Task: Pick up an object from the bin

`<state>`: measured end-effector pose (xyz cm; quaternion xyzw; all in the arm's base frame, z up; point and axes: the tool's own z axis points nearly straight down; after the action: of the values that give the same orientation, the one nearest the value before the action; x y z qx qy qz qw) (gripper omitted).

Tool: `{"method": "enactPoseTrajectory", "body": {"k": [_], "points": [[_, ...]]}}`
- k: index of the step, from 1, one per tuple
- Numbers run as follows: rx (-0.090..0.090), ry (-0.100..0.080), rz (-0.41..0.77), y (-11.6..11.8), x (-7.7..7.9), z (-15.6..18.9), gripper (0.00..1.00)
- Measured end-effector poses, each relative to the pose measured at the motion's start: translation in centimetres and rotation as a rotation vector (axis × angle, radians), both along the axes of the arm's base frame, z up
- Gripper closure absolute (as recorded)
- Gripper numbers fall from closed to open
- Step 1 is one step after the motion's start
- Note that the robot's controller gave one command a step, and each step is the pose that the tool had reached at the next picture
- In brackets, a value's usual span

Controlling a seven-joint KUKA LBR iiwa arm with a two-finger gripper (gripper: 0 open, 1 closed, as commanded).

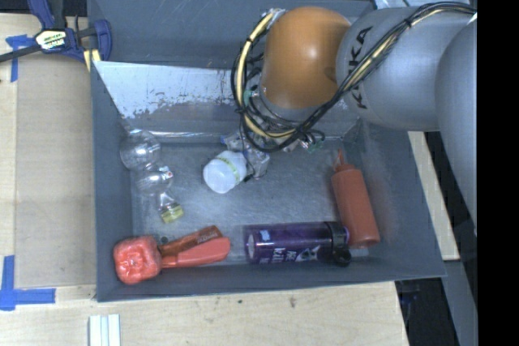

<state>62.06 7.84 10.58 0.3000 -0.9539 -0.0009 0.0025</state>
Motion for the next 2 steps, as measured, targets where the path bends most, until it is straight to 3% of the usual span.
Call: {"method": "enactPoseTrajectory", "body": {"k": [1,2], "points": [[0.001,-0.01,0.0,0.0,0.3,1.9,1.0],[0.001,-0.009,-0.001,0.0,0.2,2.9,1.0]]}}
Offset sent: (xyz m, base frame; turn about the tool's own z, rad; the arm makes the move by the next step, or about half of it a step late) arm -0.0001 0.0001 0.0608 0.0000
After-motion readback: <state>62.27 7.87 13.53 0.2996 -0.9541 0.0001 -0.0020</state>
